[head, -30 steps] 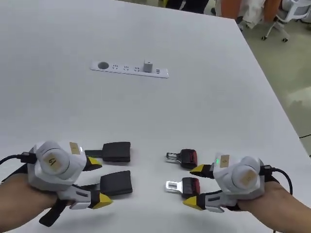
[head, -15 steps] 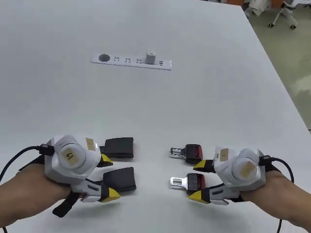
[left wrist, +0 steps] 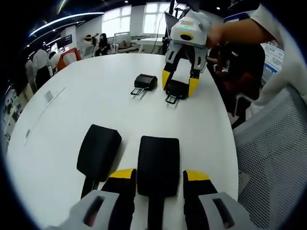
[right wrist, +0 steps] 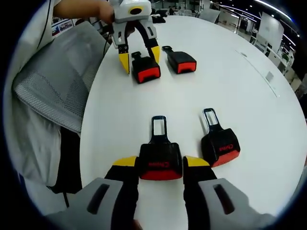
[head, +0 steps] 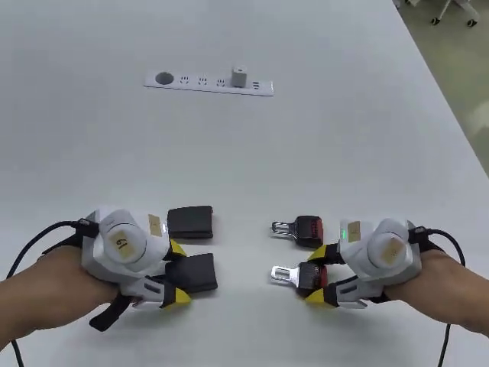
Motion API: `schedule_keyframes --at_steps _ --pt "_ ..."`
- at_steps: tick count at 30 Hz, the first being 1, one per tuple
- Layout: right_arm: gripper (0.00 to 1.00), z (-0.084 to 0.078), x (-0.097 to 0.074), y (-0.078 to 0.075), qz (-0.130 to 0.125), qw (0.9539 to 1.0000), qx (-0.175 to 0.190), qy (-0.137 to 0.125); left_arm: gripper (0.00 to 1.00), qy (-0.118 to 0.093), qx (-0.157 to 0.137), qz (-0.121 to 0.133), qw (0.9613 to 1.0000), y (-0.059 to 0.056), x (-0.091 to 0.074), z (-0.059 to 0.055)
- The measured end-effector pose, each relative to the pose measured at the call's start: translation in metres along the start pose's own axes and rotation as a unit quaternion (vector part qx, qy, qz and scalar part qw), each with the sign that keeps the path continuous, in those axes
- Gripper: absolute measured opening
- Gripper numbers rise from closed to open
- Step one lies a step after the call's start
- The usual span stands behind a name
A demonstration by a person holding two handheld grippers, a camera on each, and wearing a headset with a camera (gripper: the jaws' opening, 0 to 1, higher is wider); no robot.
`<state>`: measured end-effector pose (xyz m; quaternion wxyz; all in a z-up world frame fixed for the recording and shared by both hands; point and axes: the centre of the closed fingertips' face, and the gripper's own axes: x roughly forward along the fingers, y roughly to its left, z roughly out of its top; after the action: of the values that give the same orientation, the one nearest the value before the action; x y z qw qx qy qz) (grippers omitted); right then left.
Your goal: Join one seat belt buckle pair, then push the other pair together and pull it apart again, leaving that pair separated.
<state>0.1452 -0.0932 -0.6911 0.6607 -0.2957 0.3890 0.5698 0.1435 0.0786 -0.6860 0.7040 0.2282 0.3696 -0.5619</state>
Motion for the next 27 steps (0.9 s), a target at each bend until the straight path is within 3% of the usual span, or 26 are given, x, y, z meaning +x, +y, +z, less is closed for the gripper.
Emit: schedule_keyframes --at_steps 11,27 --pt "0.34 -0.0054 0.0027 0.0007 0.009 0.9976 -0.064 0.025 0.34 0.027 0.052 -0.001 0.9983 0.0018 -0.0001 -0.0056" --pt "0.33 0.0039 0.0057 0.0025 0.011 0.9966 -0.074 0.033 0.34 0.043 0.079 -0.019 0.9958 -0.0007 0.0026 -0.0039"
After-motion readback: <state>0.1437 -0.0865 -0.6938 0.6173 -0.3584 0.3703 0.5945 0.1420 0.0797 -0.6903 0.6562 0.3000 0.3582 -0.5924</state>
